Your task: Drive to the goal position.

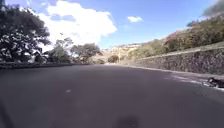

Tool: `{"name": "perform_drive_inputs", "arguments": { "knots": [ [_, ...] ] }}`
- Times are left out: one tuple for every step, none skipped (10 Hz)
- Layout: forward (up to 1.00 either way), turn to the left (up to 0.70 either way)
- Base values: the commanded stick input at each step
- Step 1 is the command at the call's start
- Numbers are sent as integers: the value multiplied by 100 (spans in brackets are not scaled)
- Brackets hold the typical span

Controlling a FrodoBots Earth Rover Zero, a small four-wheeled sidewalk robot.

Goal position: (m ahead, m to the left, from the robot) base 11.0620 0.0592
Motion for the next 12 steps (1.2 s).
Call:
{"name": "perform_drive_inputs", "arguments": {
  "knots": [
    [50,0],
    [50,0],
    [50,0],
    [50,0],
    [50,0],
    [50,0],
    [50,0],
    [50,0],
    [50,0],
    [50,0],
    [50,0],
    [50,0]
  ]
}}
